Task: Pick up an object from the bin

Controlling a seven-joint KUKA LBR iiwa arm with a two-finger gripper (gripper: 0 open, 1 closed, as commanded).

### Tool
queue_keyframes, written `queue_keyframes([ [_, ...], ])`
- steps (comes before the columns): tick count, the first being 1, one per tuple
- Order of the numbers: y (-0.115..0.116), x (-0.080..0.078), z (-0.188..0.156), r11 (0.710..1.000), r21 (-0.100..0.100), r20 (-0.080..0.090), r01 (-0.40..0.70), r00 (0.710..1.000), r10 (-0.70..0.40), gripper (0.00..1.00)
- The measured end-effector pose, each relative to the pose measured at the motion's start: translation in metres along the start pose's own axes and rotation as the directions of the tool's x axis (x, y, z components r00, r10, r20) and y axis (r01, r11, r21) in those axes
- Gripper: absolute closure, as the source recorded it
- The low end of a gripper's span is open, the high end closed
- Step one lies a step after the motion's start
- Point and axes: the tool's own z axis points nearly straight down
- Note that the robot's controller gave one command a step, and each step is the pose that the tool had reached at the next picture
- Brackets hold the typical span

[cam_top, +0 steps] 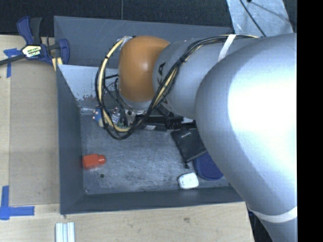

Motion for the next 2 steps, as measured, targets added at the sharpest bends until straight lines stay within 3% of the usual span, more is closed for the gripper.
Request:
queue_keyframes([
  [2, 0.0, -0.003, -0.048, 1.0, 0.0, 0.0, 0.0, 1.0, 0.0, 1.0],
])
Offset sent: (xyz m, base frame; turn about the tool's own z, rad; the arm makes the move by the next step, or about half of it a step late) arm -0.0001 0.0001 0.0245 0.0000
